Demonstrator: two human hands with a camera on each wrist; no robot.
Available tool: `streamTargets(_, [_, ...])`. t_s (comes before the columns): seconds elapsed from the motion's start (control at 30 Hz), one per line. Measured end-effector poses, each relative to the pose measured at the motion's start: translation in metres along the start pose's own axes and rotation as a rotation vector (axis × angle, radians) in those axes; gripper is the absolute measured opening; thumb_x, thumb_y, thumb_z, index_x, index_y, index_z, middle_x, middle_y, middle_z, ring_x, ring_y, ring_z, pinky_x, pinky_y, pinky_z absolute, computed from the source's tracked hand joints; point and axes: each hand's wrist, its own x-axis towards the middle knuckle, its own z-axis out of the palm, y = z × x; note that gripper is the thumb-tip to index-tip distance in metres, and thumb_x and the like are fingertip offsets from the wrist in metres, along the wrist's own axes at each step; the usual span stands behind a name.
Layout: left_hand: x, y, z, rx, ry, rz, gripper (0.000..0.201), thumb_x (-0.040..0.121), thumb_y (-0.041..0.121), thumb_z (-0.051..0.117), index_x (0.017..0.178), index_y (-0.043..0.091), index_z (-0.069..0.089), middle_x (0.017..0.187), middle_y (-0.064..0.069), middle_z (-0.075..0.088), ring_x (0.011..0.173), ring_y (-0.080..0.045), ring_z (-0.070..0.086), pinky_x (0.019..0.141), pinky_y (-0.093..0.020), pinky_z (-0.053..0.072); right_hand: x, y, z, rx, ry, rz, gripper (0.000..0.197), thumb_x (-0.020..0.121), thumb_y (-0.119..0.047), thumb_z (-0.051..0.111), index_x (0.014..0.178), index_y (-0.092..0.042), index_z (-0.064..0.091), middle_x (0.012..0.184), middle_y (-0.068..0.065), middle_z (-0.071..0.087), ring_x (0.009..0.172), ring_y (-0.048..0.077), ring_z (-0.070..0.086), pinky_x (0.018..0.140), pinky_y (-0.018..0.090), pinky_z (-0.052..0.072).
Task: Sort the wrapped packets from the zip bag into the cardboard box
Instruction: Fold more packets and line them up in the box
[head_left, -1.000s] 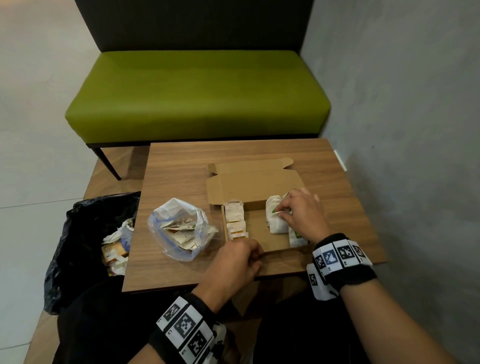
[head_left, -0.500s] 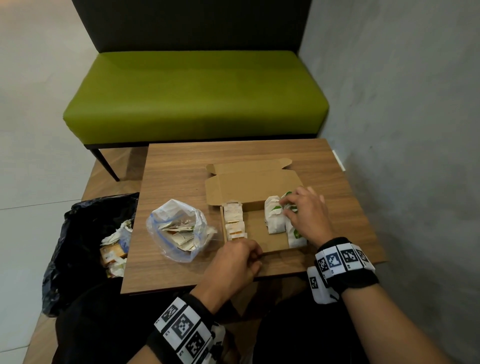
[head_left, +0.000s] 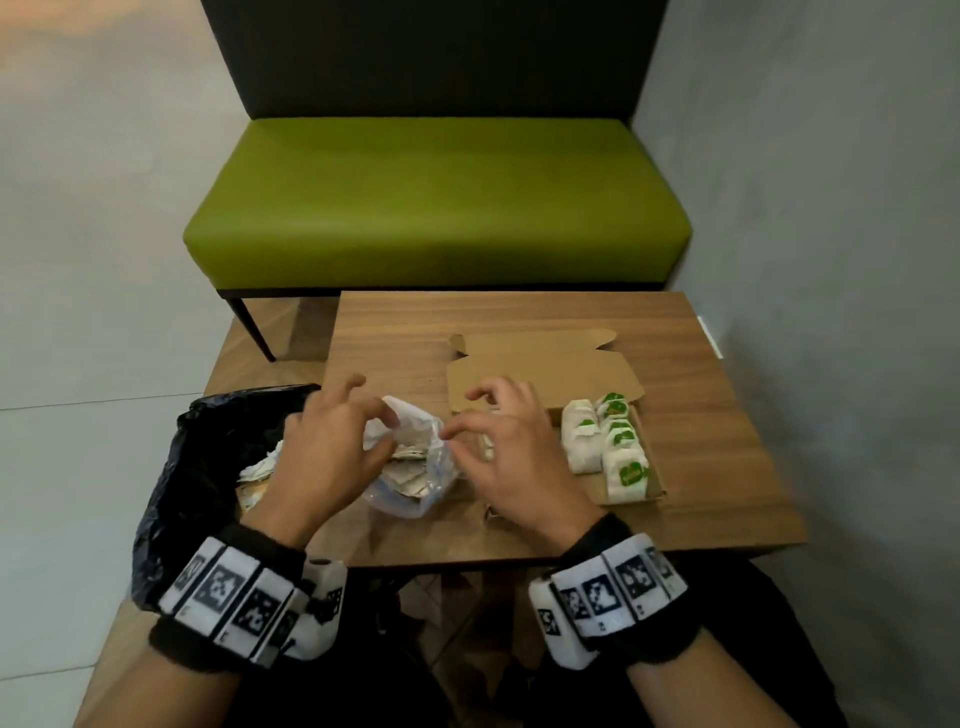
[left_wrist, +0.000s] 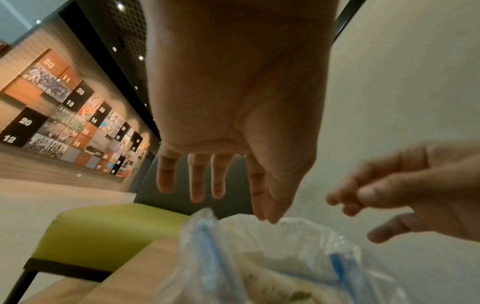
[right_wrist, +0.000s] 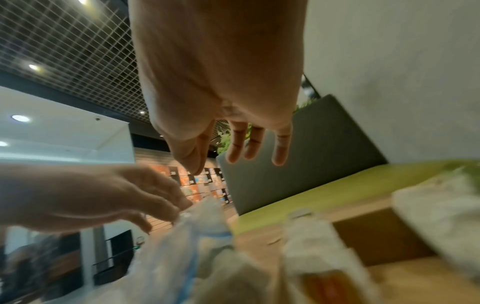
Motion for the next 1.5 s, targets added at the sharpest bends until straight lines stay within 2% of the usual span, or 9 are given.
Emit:
streamTargets(0.17, [-0.007,-0.008,0.015,0.036,-0.121,-0.055,0.027,0.082,0.041,0.065,0.108,0.036,0.067,0.151,0.007,0.039,0.126,-0.023,0.052,0.099,-0.056,0.042,0.012,-0.031,0.042,-0.262,-0.244,0.089,0.030,0.091,-0.046,0.059,0.115,-0.033,0.070,0.154,0.003,0.031,0.136,0.027,0.027,0.108,0.050,0.024])
streamTargets(0.33, [-0.022,-0.012,0.028,0.084,-0.019,-0.068,0.050,0.077,0.025,0.066,0.126,0.023,0.057,0.138,0.006,0.044,0.113,-0.027,0.057,0.088,-0.050,0.044,0.007,-0.030,0.053,-0.474,-0.143,0.188,0.043,0.086,-0.024,0.066,0.129,-0.022,0.059,0.146,0.010,0.035,0.128,0.031,0.038,0.105,0.052,0.033])
streamTargets(0.57, [-0.029,-0.013,0.034,-0.066,-0.019,-0.033,0.063,0.071,0.013,0.065,0.133,0.013,0.054,0.136,-0.003,0.045,0.113,-0.031,0.058,0.088,-0.047,0.049,0.015,-0.034,0.056,-0.440,-0.129,0.092,0.042,0.085,-0.026,0.068,0.127,-0.028,0.061,0.145,0.005,0.042,0.126,0.028,0.043,0.102,0.049,0.035])
streamTargets(0.7, [-0.030,-0.014,0.035,-0.163,0.012,-0.002,0.061,0.072,0.005,0.066,0.132,0.006,0.054,0.137,-0.011,0.047,0.112,-0.032,0.059,0.087,-0.038,0.050,0.025,-0.040,0.062,-0.610,-0.216,0.028,0.030,0.089,-0.026,0.061,0.119,-0.028,0.067,0.152,0.011,0.032,0.135,0.032,0.031,0.108,0.062,0.027])
streamTargets(0.9, [-0.033,-0.014,0.035,-0.218,0.024,0.060,0.062,0.076,0.011,0.069,0.135,0.008,0.050,0.138,-0.007,0.043,0.100,-0.029,0.062,0.080,-0.039,0.054,0.036,-0.041,0.073,-0.682,-0.325,0.017,0.037,0.086,-0.046,0.064,0.115,-0.024,0.069,0.160,0.011,0.020,0.147,0.040,0.012,0.108,0.074,0.011])
streamTargets(1.1, [-0.031,-0.026,0.042,-0.281,0.073,0.063,0.054,0.077,0.006,0.063,0.131,0.001,0.055,0.130,-0.007,0.048,0.100,-0.026,0.061,0.083,-0.027,0.048,0.031,-0.031,0.063,-0.486,-0.204,0.037,0.022,0.095,-0.034,0.053,0.097,-0.029,0.075,0.156,0.005,0.033,0.146,0.032,0.020,0.111,0.073,0.013])
streamTargets(1.3, [-0.027,-0.031,0.045,-0.339,0.035,0.030,0.071,0.068,0.015,0.074,0.134,0.005,0.052,0.129,0.000,0.044,0.097,-0.020,0.058,0.084,-0.025,0.048,0.011,-0.031,0.061,-0.556,-0.126,-0.062,0.015,0.082,-0.039,0.071,0.083,-0.026,0.078,0.140,0.007,0.055,0.134,0.032,0.043,0.106,0.071,0.029])
streamTargets(1.4, [-0.026,-0.031,0.045,-0.343,0.011,0.039,0.079,0.064,0.022,0.080,0.137,0.006,0.051,0.128,0.001,0.043,0.094,-0.019,0.058,0.085,-0.027,0.049,0.010,-0.039,0.064,-0.635,-0.241,-0.076,0.021,0.086,-0.040,0.067,0.085,-0.021,0.076,0.156,0.009,0.037,0.146,0.035,0.025,0.109,0.073,0.017])
streamTargets(1.5, [-0.028,-0.030,0.044,-0.335,0.008,0.059,0.081,0.066,0.026,0.081,0.138,0.008,0.049,0.129,0.001,0.041,0.090,-0.017,0.057,0.084,-0.030,0.051,0.013,-0.039,0.066,-0.633,-0.332,-0.077,0.031,0.093,-0.043,0.059,0.112,-0.023,0.071,0.165,0.007,0.008,0.151,0.038,-0.001,0.110,0.076,0.004])
